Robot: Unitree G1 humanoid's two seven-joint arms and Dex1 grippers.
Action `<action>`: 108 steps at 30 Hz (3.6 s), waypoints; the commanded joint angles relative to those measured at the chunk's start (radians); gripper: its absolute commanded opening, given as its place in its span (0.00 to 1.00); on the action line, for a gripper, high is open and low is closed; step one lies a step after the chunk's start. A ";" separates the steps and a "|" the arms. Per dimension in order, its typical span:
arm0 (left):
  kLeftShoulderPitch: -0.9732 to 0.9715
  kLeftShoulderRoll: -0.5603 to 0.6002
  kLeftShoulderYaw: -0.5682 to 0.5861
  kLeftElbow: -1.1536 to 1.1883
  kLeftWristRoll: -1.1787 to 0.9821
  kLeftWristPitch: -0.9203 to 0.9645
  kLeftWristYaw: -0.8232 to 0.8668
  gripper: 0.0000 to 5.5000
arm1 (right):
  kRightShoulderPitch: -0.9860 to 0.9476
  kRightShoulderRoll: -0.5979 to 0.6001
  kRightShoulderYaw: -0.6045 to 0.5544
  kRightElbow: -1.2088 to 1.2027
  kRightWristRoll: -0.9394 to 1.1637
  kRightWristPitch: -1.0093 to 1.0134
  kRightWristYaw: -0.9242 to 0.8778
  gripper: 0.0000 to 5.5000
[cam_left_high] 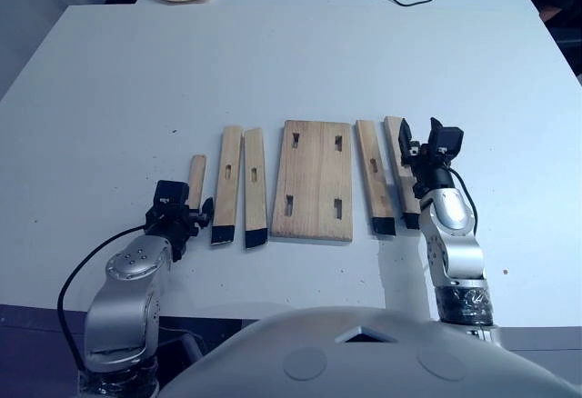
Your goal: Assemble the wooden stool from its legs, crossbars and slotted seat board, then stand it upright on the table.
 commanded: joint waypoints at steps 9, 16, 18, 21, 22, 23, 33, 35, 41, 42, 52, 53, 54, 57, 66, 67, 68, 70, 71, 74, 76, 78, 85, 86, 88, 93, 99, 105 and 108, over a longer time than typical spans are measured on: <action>0.024 -0.021 0.073 0.181 -0.068 -0.086 -0.027 0.28 | -0.029 -0.017 -0.004 -0.016 0.001 0.039 0.018 0.52; -0.093 0.013 0.086 0.155 -0.096 -0.210 -0.058 0.24 | -0.052 -0.025 0.012 -0.022 -0.007 0.038 0.038 0.52; -0.146 0.036 0.095 0.135 -0.092 -0.281 -0.073 0.24 | -0.074 -0.037 0.005 -0.029 0.002 0.043 0.052 0.52; -0.239 0.055 0.102 0.078 -0.134 -0.398 -0.124 0.24 | -0.119 -0.098 0.040 -0.097 0.069 0.027 0.200 0.52; -0.267 0.061 0.090 0.053 -0.163 -0.430 -0.159 0.24 | -0.139 -0.121 0.039 -0.147 0.150 0.058 0.281 0.52; -0.288 0.066 0.075 0.026 -0.205 -0.454 -0.203 0.24 | -0.168 -0.139 0.019 -0.199 0.265 0.124 0.349 0.52; -0.552 0.171 0.081 -0.032 -1.123 -0.253 -0.410 0.24 | -0.423 -0.480 -0.131 -0.363 1.099 0.610 0.791 0.52; -0.582 0.198 0.078 -0.016 -1.208 -0.239 -0.410 0.24 | -0.449 -0.508 -0.124 -0.357 1.124 0.634 0.822 0.52; -0.595 0.258 0.019 -0.039 -1.204 -0.245 -0.415 0.24 | -0.479 -0.545 -0.097 -0.378 1.188 0.688 0.865 0.52; -0.591 0.263 0.008 -0.041 -1.189 -0.249 -0.419 0.24 | -0.483 -0.544 -0.095 -0.382 1.195 0.693 0.863 0.52; -0.550 0.296 -0.052 -0.058 -1.097 -0.286 -0.461 0.24 | -0.506 -0.539 -0.078 -0.389 1.233 0.706 0.845 0.52; -0.548 0.295 -0.056 -0.058 -1.089 -0.289 -0.461 0.24 | -0.505 -0.542 -0.073 -0.389 1.230 0.707 0.851 0.49; -0.549 0.294 -0.062 -0.057 -1.078 -0.294 -0.460 0.24 | -0.502 -0.546 -0.067 -0.389 1.225 0.708 0.861 0.45; -0.553 0.293 -0.073 -0.052 -1.063 -0.306 -0.460 0.24 | -0.488 -0.559 -0.054 -0.389 1.200 0.707 0.893 0.36; -0.567 0.294 -0.086 -0.026 -1.056 -0.307 -0.442 0.30 | -0.453 -0.585 -0.023 -0.392 1.094 0.671 0.949 0.23; -0.569 0.295 -0.090 -0.018 -1.049 -0.301 -0.435 0.32 | -0.448 -0.590 -0.019 -0.388 1.074 0.663 0.955 0.23; -0.568 0.298 -0.095 -0.012 -1.038 -0.299 -0.433 0.35 | -0.445 -0.595 -0.016 -0.383 1.056 0.655 0.961 0.23; -0.557 0.308 -0.111 -0.008 -0.993 -0.304 -0.441 0.40 | -0.443 -0.604 -0.020 -0.364 1.022 0.635 0.969 0.23; -0.550 0.311 -0.120 -0.005 -0.959 -0.312 -0.443 0.42 | -0.444 -0.612 -0.025 -0.346 1.003 0.625 0.974 0.23; -0.525 0.311 -0.151 0.025 -0.836 -0.347 -0.440 0.50 | -0.454 -0.672 -0.035 -0.243 0.878 0.564 1.028 0.23; -0.501 0.302 -0.162 0.048 -0.781 -0.371 -0.442 0.50 | -0.462 -0.720 -0.014 -0.146 0.751 0.482 1.079 0.23; -0.478 0.296 -0.176 0.064 -0.730 -0.395 -0.448 0.50 | -0.472 -0.759 0.012 -0.052 0.639 0.398 1.130 0.23; -0.432 0.288 -0.229 0.107 -0.586 -0.461 -0.464 0.50 | -0.520 -0.797 0.106 0.240 0.363 0.123 1.278 0.23; -0.429 0.287 -0.233 0.110 -0.574 -0.466 -0.466 0.50 | -0.524 -0.792 0.114 0.265 0.342 0.098 1.290 0.23; -0.426 0.287 -0.240 0.115 -0.556 -0.474 -0.472 0.50 | -0.523 -0.785 0.126 0.296 0.311 0.057 1.306 0.23; -0.420 0.287 -0.245 0.116 -0.534 -0.478 -0.482 0.50 | -0.516 -0.778 0.128 0.349 0.268 -0.004 1.325 0.23; -0.410 0.286 -0.246 0.112 -0.520 -0.477 -0.489 0.50 | -0.513 -0.784 0.128 0.386 0.223 -0.054 1.341 0.23; -0.408 0.274 -0.234 0.109 -0.533 -0.476 -0.490 0.50 | -0.491 -0.771 0.155 0.435 0.153 -0.139 1.343 0.23; -0.407 0.273 -0.226 0.107 -0.538 -0.471 -0.490 0.50 | -0.467 -0.773 0.168 0.433 0.148 -0.148 1.363 0.23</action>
